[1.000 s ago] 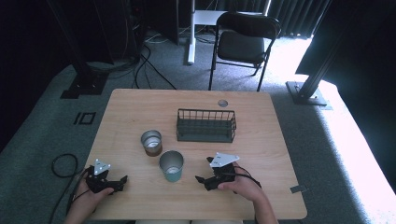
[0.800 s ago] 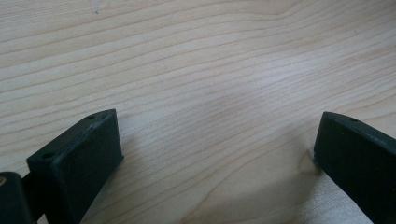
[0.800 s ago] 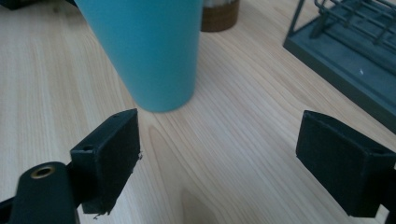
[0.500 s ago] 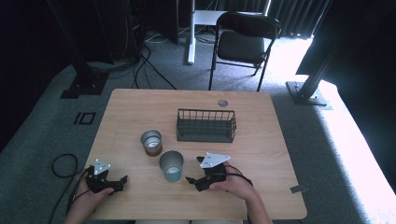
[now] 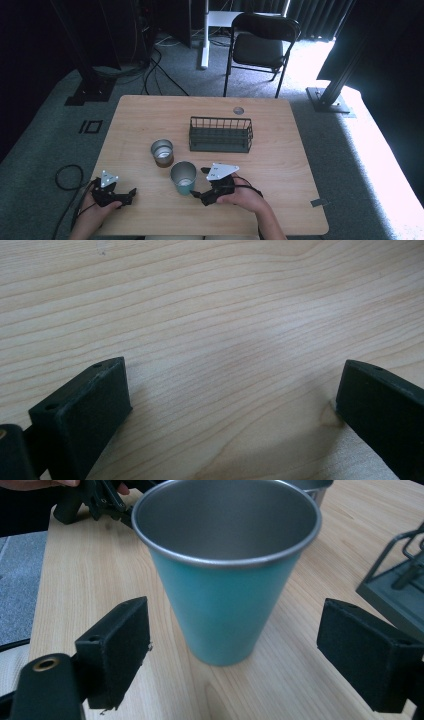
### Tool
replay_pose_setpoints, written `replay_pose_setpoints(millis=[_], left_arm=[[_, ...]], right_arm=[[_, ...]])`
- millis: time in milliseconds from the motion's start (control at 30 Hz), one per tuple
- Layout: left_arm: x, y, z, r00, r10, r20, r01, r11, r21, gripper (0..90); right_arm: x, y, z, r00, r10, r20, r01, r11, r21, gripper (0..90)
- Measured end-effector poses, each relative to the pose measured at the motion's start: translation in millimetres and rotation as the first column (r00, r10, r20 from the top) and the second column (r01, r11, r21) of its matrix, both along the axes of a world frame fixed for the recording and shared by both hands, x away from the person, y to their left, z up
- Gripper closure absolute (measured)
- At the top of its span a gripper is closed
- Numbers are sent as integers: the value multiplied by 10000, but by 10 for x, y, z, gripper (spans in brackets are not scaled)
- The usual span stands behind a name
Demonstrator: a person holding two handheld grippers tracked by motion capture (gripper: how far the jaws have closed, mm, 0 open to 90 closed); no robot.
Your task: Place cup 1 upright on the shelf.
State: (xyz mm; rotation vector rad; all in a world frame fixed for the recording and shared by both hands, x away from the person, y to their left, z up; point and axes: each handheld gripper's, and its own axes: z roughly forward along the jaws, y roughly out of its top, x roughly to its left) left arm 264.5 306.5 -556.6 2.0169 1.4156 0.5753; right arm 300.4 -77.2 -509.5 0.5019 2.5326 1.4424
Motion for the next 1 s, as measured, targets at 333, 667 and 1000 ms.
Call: replay_pose_setpoints(millis=[333,667,1000], left_arm=[[0,1,0,10000,-2,1,2,10000,6,17],[0,0,0,10000,-2,0,2,10000,2,17],[0,0,0,10000,-2,-2,2,10000,0,17]], right_arm=[[25,143,-30,9995,312,85,-314,9991,269,133],[73,217,-45,9995,267,195,-281,9967,760,132],[131,304,-67,9995,288,-103,-272,9906,1340,113]])
